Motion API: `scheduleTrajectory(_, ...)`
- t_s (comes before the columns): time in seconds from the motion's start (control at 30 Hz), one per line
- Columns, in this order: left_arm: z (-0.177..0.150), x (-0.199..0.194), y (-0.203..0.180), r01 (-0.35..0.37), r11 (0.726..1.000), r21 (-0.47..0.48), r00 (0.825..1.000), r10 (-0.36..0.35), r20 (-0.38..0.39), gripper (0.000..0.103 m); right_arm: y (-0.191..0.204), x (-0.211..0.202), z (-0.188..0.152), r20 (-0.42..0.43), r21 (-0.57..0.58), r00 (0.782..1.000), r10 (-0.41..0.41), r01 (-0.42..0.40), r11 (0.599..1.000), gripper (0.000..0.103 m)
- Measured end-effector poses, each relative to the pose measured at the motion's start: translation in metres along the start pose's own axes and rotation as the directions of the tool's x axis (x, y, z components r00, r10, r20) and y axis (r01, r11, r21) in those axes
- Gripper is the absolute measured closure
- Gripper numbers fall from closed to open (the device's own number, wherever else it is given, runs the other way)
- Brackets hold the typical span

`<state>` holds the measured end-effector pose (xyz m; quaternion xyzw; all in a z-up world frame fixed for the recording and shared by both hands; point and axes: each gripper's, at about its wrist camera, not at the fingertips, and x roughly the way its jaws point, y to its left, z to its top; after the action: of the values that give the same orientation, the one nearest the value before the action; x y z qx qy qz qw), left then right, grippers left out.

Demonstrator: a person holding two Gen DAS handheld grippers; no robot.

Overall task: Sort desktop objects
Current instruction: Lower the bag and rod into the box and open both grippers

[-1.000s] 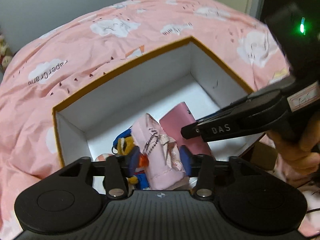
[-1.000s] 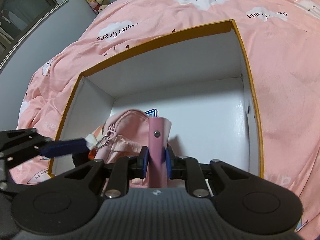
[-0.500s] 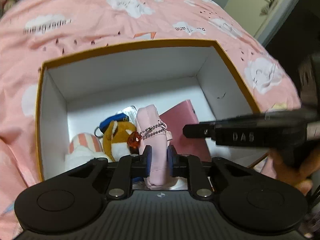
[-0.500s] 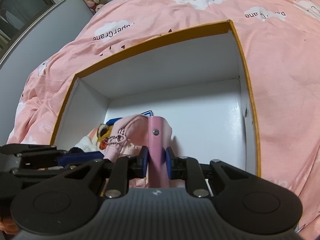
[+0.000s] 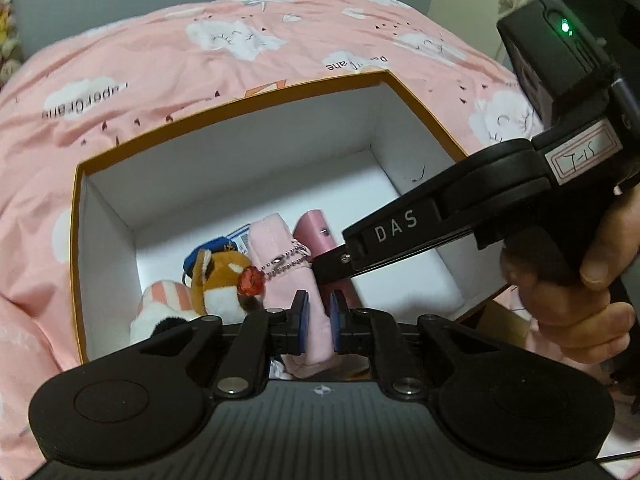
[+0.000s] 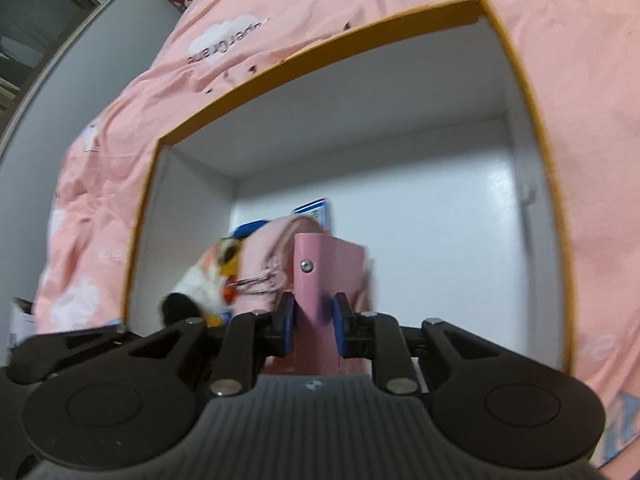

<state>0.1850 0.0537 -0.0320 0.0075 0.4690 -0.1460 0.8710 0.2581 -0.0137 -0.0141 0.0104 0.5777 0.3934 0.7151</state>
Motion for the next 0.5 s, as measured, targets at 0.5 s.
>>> scheduleTrajectory(0.5,-0.005,0.018,0.012,0.089,0.991,-0.100,0.996,-0.091,-0.015,0.089,0.000,0.008,0.003,0.008,0.002,1.000,-0.025,0.025,1.000,0.079)
